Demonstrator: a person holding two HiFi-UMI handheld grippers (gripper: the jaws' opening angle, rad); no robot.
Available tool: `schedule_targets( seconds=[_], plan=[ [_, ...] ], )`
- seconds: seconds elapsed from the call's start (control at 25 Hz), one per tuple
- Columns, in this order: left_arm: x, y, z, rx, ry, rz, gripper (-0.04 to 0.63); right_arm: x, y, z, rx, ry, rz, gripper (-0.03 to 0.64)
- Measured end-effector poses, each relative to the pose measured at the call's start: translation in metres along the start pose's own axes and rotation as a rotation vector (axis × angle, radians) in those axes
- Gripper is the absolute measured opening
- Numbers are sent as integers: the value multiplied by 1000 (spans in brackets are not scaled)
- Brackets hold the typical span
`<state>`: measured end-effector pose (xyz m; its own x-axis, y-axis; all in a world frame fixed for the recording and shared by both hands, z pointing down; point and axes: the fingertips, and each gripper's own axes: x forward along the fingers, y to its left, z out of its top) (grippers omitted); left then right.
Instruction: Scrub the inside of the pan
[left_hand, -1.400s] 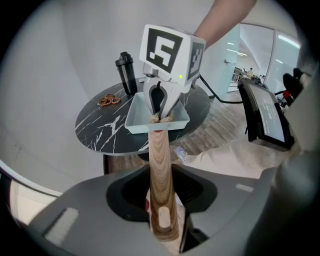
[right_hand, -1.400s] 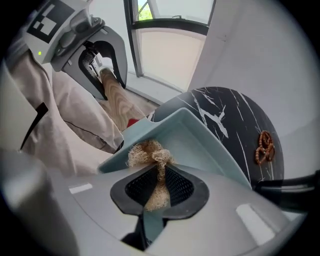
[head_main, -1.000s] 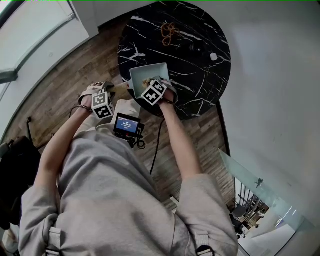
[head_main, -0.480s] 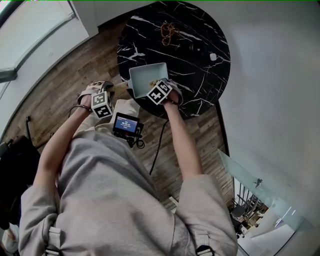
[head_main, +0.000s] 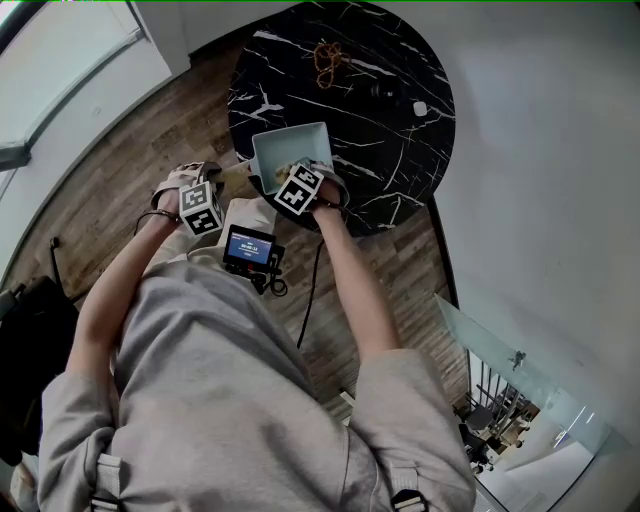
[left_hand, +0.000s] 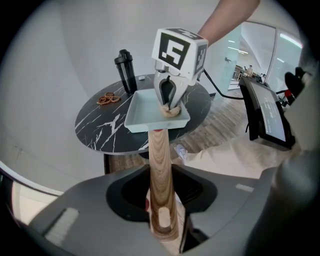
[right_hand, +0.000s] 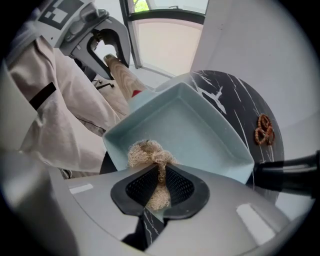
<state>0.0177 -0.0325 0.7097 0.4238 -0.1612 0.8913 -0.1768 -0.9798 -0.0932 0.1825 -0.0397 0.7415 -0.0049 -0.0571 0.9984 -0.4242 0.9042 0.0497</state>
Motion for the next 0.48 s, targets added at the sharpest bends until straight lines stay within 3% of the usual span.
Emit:
schedule_targets(
  seconds=[0.48],
  plan=[
    [2,-1,-2,3,19,13,133,-3,35,35,-122,-109,149,61]
  ],
)
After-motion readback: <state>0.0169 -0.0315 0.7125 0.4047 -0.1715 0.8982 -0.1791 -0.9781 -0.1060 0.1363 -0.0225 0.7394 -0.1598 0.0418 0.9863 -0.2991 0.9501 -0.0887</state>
